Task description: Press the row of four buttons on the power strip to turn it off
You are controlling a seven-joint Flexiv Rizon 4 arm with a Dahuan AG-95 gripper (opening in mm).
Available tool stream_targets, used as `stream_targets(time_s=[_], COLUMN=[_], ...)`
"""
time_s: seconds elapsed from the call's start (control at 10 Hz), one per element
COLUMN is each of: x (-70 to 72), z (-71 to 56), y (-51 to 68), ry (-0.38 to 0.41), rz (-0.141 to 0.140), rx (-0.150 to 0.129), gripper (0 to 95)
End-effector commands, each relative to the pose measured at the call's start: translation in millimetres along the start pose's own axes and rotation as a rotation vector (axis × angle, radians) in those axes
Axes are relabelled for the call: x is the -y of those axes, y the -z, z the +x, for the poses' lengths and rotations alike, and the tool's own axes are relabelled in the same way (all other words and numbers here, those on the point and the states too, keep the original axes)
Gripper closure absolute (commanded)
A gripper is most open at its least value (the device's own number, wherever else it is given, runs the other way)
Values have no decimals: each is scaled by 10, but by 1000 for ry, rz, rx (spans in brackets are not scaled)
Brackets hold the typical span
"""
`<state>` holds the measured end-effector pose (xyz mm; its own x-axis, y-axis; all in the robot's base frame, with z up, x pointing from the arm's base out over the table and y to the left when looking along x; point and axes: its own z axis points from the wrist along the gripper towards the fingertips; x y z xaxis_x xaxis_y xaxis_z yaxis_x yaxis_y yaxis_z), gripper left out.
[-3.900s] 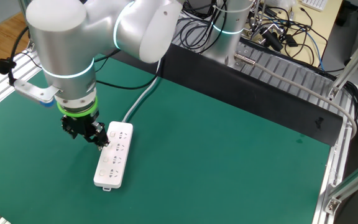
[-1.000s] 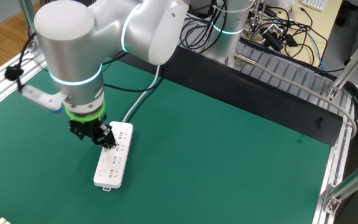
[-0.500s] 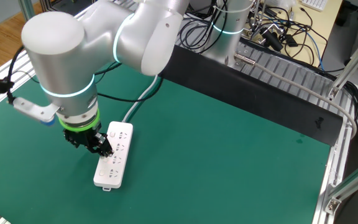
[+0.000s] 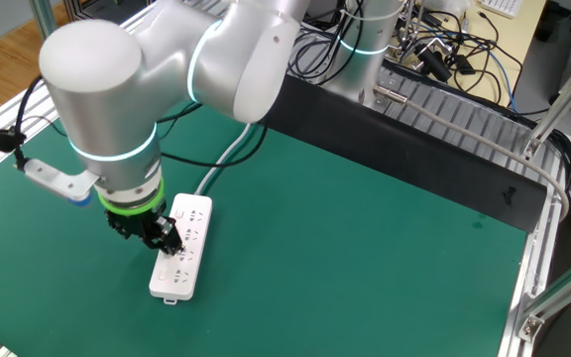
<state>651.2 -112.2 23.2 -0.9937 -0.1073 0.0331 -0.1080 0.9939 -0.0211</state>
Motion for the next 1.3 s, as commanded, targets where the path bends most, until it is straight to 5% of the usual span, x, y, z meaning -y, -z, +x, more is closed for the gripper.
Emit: stream_targets(time_s=[0.1,1.3], x=[-1,54], z=[35,59], y=[30,-44], ry=[-5,-2], rz=[4,-4], rx=[-1,-7], gripper=[190,190])
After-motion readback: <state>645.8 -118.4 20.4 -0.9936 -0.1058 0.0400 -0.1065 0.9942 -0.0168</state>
